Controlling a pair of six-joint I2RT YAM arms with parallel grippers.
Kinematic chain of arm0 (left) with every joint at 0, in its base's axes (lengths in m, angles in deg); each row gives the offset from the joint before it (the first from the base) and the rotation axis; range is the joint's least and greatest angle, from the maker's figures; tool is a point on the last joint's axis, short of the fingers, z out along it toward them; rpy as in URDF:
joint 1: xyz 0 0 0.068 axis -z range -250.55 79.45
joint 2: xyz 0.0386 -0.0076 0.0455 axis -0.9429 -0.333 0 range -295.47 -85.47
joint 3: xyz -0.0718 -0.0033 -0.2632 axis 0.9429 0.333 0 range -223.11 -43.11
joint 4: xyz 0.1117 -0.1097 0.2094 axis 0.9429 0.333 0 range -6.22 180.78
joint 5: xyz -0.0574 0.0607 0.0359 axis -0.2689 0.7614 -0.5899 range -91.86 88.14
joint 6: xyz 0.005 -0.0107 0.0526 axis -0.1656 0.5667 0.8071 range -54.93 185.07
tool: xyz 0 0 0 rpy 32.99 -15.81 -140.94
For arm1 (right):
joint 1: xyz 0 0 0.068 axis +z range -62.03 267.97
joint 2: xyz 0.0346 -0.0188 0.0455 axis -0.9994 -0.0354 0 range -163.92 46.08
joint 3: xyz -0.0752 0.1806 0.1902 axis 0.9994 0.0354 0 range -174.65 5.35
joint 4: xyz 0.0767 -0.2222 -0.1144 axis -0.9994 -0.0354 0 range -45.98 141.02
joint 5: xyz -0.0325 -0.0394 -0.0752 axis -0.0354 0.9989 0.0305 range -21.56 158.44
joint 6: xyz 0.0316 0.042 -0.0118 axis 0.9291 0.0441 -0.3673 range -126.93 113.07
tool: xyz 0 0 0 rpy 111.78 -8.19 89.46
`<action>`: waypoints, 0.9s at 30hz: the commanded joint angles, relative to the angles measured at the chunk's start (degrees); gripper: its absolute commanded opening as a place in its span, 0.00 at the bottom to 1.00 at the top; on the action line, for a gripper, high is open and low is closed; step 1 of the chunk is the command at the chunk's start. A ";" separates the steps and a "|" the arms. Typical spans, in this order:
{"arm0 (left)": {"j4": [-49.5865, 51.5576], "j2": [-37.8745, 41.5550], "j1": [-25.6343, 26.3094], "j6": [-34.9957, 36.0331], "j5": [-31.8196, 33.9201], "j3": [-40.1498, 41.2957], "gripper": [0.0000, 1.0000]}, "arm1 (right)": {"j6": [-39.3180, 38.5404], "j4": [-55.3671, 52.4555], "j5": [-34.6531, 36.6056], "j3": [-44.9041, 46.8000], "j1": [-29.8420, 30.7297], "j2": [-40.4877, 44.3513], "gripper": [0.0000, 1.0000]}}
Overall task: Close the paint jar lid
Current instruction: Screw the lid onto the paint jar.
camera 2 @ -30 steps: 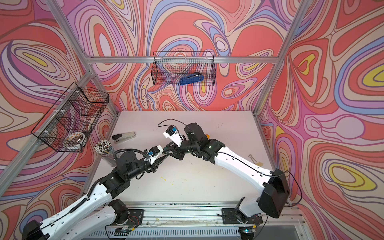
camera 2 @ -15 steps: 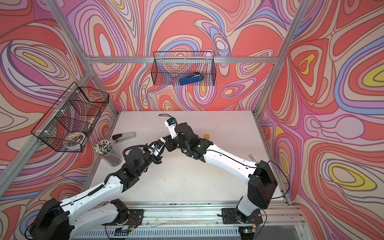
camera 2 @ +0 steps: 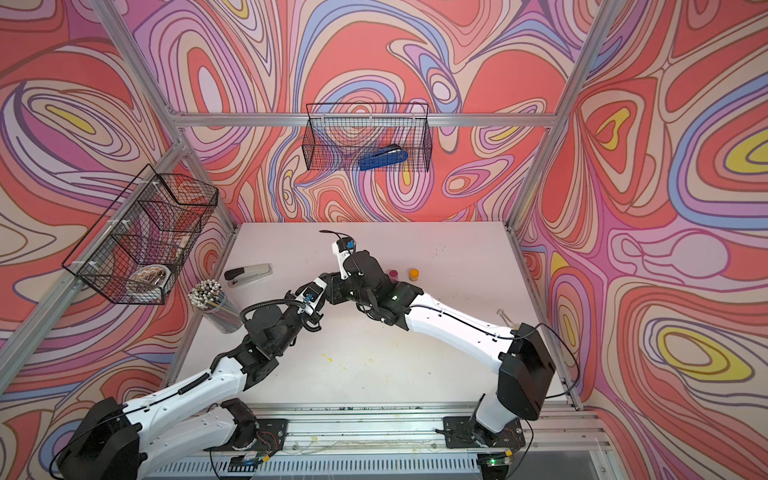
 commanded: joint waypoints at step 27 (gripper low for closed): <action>32.17 16.42 0.01 -15.96 -35.92 -6.49 0.29 | -34.48 -5.92 -15.63 9.30 -0.48 20.30 0.58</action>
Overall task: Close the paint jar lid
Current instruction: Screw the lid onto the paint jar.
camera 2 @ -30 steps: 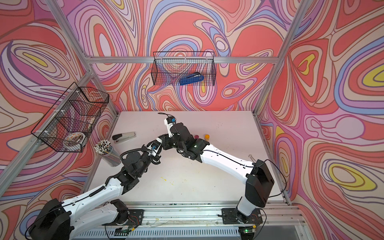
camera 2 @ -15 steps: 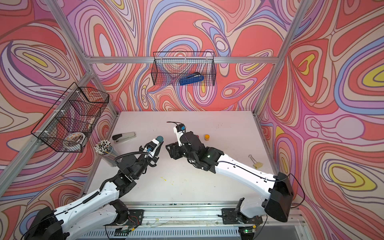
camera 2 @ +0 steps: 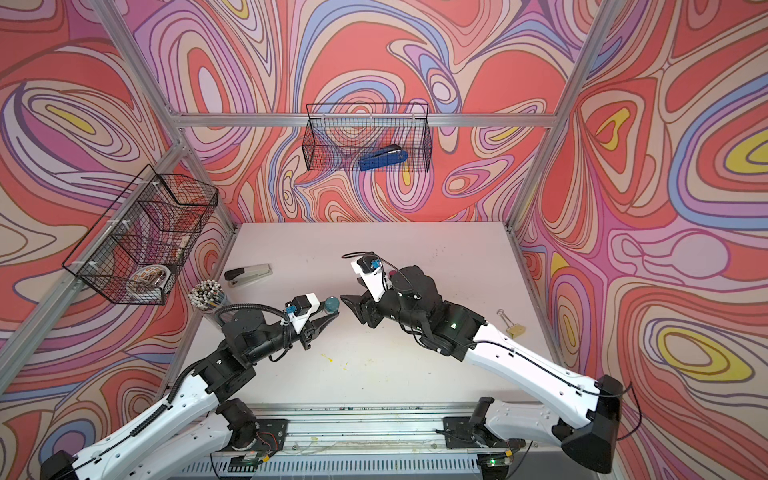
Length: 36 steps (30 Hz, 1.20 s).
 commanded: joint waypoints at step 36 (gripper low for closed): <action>3.08 0.29 0.03 -1.29 -7.05 -1.51 0.29 | -4.77 -2.42 -17.79 -1.81 -1.09 -5.99 0.42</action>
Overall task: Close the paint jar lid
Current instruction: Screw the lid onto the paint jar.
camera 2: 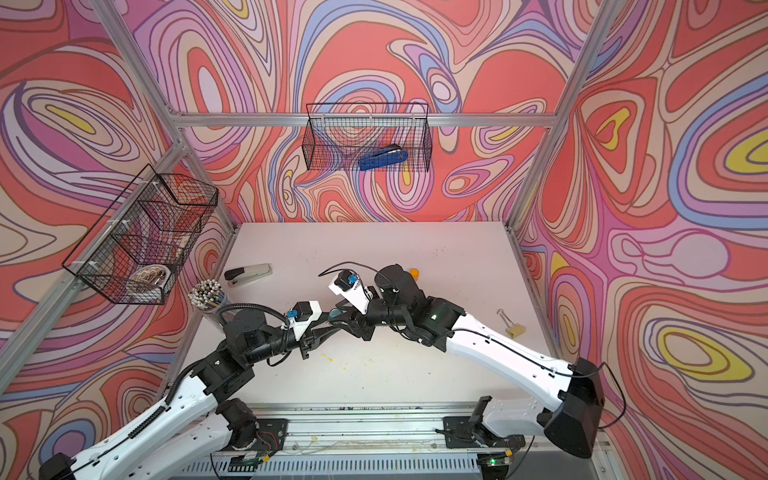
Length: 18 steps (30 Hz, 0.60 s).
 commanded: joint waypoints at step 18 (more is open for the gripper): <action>-4.65 -1.84 0.03 4.03 6.96 -2.46 0.28 | 3.34 1.36 0.43 -1.02 -0.41 -1.30 0.29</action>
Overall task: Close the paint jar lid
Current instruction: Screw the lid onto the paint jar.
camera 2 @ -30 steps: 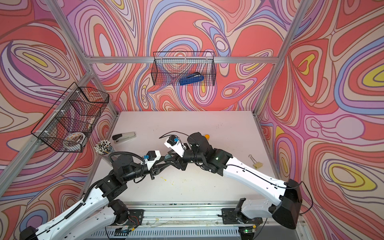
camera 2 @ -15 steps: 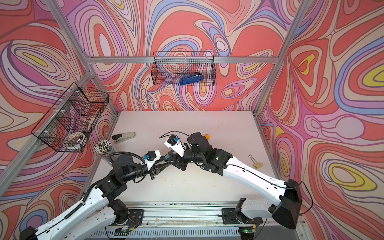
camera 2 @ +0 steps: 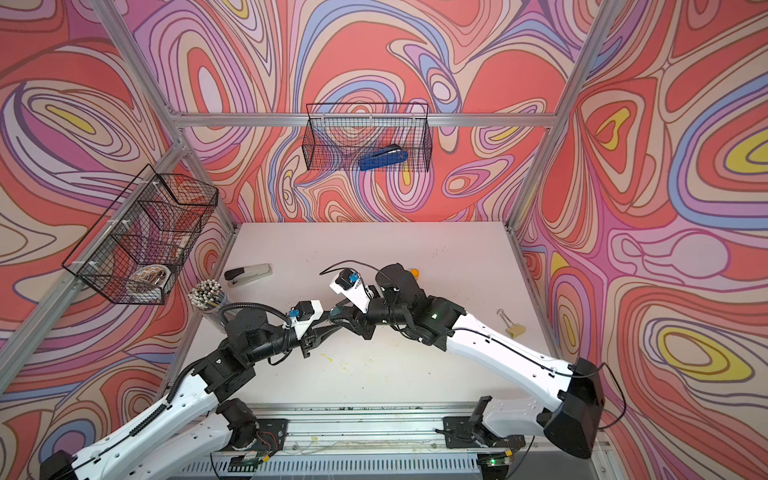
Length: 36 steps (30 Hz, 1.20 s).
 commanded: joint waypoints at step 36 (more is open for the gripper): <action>-40.19 -20.41 0.05 5.80 31.46 0.73 0.28 | 31.31 10.64 28.30 -1.59 0.60 -9.66 0.41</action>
